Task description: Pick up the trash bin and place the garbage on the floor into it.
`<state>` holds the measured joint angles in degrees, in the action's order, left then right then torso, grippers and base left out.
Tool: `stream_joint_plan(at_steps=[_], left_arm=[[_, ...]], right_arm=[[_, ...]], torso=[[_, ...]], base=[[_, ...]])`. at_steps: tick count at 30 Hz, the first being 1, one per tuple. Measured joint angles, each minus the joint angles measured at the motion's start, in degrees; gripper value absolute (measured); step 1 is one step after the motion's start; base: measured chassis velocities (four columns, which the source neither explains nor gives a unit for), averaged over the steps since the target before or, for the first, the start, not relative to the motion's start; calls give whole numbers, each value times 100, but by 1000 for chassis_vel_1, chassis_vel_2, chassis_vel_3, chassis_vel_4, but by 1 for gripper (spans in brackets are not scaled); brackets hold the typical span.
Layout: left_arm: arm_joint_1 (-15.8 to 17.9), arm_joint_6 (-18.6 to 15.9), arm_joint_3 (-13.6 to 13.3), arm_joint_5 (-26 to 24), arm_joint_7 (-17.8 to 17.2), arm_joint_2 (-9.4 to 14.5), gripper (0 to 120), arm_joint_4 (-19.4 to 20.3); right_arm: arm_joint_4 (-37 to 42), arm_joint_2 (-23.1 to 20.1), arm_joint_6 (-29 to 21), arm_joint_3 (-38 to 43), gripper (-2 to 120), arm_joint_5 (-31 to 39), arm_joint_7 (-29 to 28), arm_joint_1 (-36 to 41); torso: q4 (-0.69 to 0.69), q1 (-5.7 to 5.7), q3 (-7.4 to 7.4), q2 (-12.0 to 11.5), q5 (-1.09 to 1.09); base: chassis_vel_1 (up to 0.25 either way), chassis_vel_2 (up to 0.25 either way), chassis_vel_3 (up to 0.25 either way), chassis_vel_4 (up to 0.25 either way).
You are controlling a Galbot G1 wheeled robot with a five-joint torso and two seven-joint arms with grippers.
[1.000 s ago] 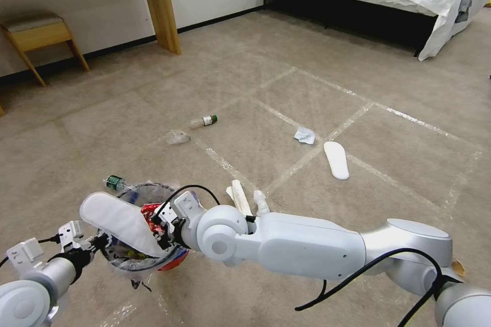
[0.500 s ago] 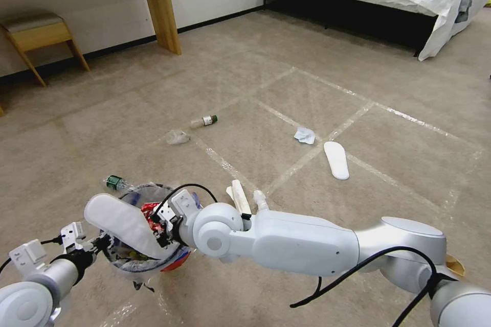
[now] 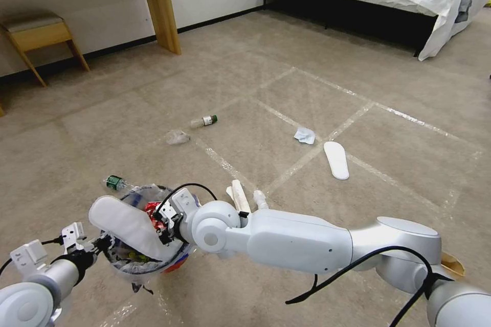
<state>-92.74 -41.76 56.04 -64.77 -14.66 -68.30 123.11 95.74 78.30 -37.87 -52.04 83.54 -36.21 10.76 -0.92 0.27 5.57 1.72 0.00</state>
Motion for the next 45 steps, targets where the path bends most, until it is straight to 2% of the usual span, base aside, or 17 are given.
stream_joint_plan(at_steps=[18,20,21,23,24,26,28,29,30,32,34,39,45], left_arm=[[-2,0,-25,19,10,-12,1,-44],[8,0,-27,19,14,-3,1,-59],[8,0,-27,19,14,-3,1,-59],[17,0,-37,23,16,-2,1,-73],[17,0,-37,23,16,-2,1,-73],[23,0,-47,28,16,-3,1,-84],[24,0,-49,29,16,-3,1,-87],[24,0,-50,33,16,-4,1,-97],[24,0,-50,33,16,-4,1,-97],[20,1,-50,43,16,-10,1,-116],[19,1,-50,45,16,-15,1,-121],[16,1,-56,38,57,-27,1,-127],[35,2,-79,47,63,-41,1,-184]], right_arm=[[-178,111,-28,-35,14,62,-14,43],[-95,87,-41,-35,22,62,-47,51],[-95,87,-41,-35,22,62,-47,51],[-13,68,-56,-34,35,73,-103,52],[-13,68,-56,-34,35,73,-103,52],[32,59,-82,-31,45,88,-138,47],[42,58,-88,-30,47,94,-150,43],[74,51,-105,-24,55,116,-184,29],[74,51,-105,-24,55,116,-184,29],[159,41,-145,-22,69,158,-254,10],[176,40,-157,-22,70,166,-279,4],[222,36,-167,-16,93,176,-303,-23],[290,38,-167,37,100,178,-329,-38]], torso=[[0,0,0,0,0],[0,0,0,0,0],[0,0,0,0,0],[0,0,0,0,0],[0,0,0,0,0],[0,0,0,0,0],[0,0,0,0,0],[0,0,0,0,0],[0,0,0,0,0],[0,0,0,0,0],[0,0,0,0,0],[0,0,0,0,0],[0,0,0,0,0]], base=[[0,0,0,0],[0,0,0,0],[0,0,0,0],[0,0,0,0],[0,0,0,0],[0,0,0,0],[0,0,0,0],[0,0,0,0],[0,0,0,0],[0,0,0,0],[0,0,0,0],[0,0,0,0],[0,0,0,0]])
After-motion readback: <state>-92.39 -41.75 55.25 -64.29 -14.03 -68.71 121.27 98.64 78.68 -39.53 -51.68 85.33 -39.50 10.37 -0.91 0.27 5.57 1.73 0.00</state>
